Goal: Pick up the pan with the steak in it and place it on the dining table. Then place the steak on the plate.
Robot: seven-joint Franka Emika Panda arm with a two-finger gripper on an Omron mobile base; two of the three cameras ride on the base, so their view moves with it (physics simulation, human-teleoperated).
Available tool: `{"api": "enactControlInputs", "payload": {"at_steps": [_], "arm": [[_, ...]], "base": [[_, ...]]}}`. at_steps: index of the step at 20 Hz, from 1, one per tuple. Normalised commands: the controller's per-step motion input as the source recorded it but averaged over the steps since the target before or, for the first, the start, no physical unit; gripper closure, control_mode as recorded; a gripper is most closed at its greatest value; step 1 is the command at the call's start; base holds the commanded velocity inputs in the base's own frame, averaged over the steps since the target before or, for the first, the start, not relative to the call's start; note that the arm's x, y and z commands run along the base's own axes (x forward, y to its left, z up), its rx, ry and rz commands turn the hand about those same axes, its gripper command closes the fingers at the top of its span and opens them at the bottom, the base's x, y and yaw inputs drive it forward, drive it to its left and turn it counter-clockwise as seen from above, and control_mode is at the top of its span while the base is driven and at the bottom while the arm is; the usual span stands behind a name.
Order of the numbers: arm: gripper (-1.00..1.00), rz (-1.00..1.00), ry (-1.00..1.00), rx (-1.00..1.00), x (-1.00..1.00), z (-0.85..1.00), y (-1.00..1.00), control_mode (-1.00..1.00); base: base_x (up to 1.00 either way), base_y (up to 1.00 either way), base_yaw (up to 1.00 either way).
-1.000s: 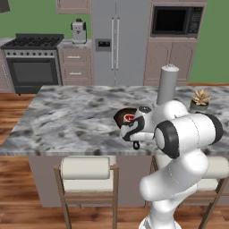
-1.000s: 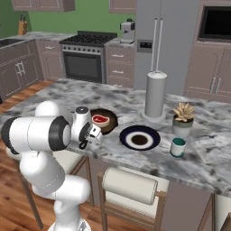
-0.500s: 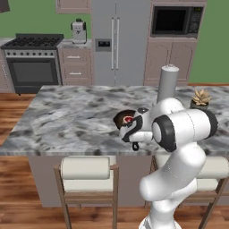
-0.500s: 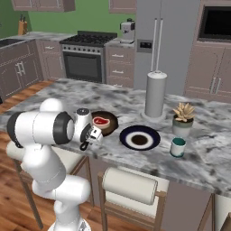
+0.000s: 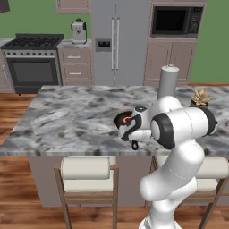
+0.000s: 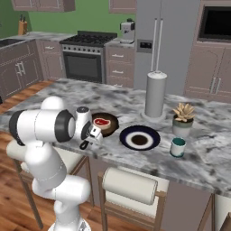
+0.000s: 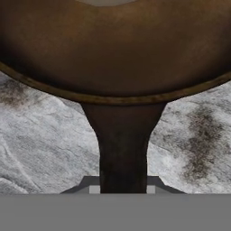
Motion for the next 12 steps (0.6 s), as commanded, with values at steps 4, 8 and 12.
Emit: {"api": "enactControlInputs", "payload": {"at_steps": [4, 8, 12], "arm": [[1.00, 0.00, 0.01, -0.03, 0.24, -0.27, -0.12, -1.00], [1.00, 0.00, 0.01, 0.00, 0.02, -0.05, -0.01, -1.00], [1.00, 0.00, 0.01, 0.00, 0.00, 0.00, 0.00, -1.00]], "base": [[0.00, 0.00, 0.00], [0.00, 0.00, 0.00], [0.00, 0.00, 0.00]]}}
